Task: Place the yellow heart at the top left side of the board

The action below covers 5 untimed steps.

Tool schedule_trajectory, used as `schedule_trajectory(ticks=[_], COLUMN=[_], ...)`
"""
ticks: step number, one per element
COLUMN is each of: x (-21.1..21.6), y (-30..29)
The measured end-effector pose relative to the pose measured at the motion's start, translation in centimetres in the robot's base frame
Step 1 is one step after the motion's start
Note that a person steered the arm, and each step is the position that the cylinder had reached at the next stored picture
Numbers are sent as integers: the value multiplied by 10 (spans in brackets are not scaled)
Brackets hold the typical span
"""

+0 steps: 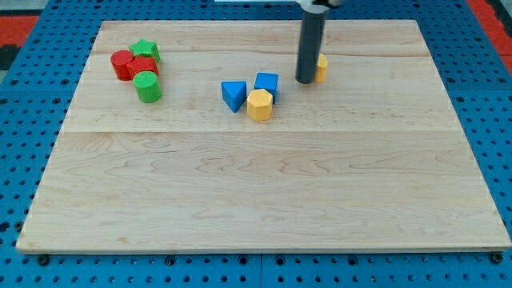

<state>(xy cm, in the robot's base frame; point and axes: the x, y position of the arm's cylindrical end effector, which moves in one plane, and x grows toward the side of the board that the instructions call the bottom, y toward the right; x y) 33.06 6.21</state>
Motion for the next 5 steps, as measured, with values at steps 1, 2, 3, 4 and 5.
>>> schedule_trajectory(ticks=[1,2,3,4,5], x=[-5,13,13,-15,-67], y=[-3,12,54,56,-5])
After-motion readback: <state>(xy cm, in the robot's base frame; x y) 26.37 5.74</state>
